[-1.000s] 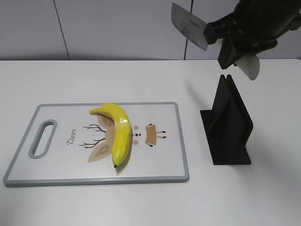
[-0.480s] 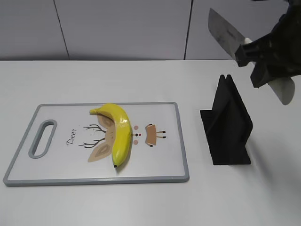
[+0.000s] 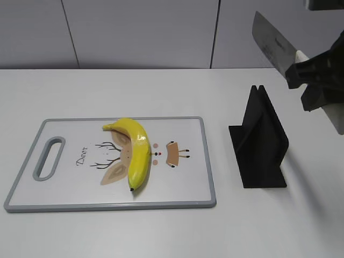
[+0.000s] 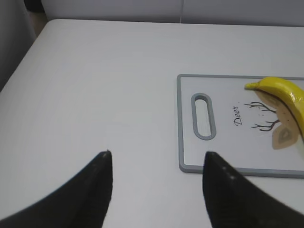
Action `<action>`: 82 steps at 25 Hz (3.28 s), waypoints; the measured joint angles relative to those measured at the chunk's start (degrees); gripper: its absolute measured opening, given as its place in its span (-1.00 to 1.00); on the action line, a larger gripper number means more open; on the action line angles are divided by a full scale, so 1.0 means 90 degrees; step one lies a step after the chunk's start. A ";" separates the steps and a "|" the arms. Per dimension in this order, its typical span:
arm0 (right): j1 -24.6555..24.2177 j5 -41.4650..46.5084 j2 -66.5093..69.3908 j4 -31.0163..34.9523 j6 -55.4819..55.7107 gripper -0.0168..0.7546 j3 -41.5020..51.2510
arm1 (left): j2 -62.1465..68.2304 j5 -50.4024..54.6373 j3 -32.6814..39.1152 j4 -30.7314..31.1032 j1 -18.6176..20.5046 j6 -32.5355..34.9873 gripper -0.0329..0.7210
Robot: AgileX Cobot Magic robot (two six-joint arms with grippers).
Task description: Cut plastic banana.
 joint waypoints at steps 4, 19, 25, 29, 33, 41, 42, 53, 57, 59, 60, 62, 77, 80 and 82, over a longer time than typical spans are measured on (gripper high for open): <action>0.0000 -0.0011 0.0000 0.0109 0.0023 -0.53 0.0205 | -0.0250 0.0000 0.0236 0.0000 -0.0064 0.0000 0.62; 0.0000 -0.0637 -0.0004 0.0319 0.0485 -0.53 0.1036 | -0.0271 -0.0027 0.0238 0.0042 -0.0419 -0.0014 0.55; 0.0000 -0.1117 -0.0007 0.0324 0.0588 -0.53 0.1483 | -0.0271 -0.0027 0.0238 0.0042 -0.0419 -0.0031 0.54; 0.0000 -0.1339 -0.0007 0.0324 0.0592 -0.53 0.1614 | -0.0271 -0.0032 0.0238 0.0042 -0.0419 -0.0031 0.51; 0.0000 -0.1727 -0.0007 0.0367 0.0629 -0.53 0.1733 | -0.0277 -0.0032 0.0238 0.0042 -0.0419 -0.0031 0.49; 0.0000 -0.1864 0.0492 0.0372 0.0661 -0.54 0.1741 | -0.0277 -0.0032 0.0238 0.0042 -0.0419 -0.0031 0.45; 0.0000 -0.1869 0.0556 0.0380 0.0661 -0.54 0.1741 | -0.0277 -0.0032 0.0238 0.0042 -0.0419 -0.0031 0.45; 0.0000 -0.1549 0.0652 0.0566 0.0645 -0.44 0.1735 | -0.0277 -0.0032 0.0238 0.0042 -0.0419 -0.0031 0.44; 0.0000 -0.1411 0.0658 0.0574 0.0614 0.17 0.1687 | -0.0277 -0.0032 0.0238 0.0042 -0.0419 -0.0031 0.44; 0.0000 -0.1403 0.0657 0.0574 0.0555 0.48 0.1577 | -0.0277 -0.0032 0.0238 0.0042 -0.0419 -0.0031 0.44; 0.0000 -0.1399 0.0633 0.0574 0.0514 0.60 0.1504 | -0.0277 -0.0032 0.0238 0.0042 -0.0419 -0.0031 0.44; 0.0000 -0.1395 0.0537 0.0574 0.0449 0.72 0.1355 | -0.0277 -0.0032 0.0238 0.0042 -0.0419 -0.0031 0.44; 0.0020 -0.1342 -0.2046 0.0730 -0.1697 0.71 0.0996 | -0.0277 -0.0032 0.0238 0.0042 -0.0419 -0.0031 0.43; 0.0020 -0.0877 -0.2578 0.0747 -0.2144 0.68 0.0996 | -0.0277 -0.0032 0.0238 0.0042 -0.0419 -0.0031 0.43; 0.0020 -0.0547 -0.2946 0.0747 -0.2324 0.66 0.1064 | -0.0277 -0.0032 0.0238 0.0042 -0.0419 -0.0031 0.42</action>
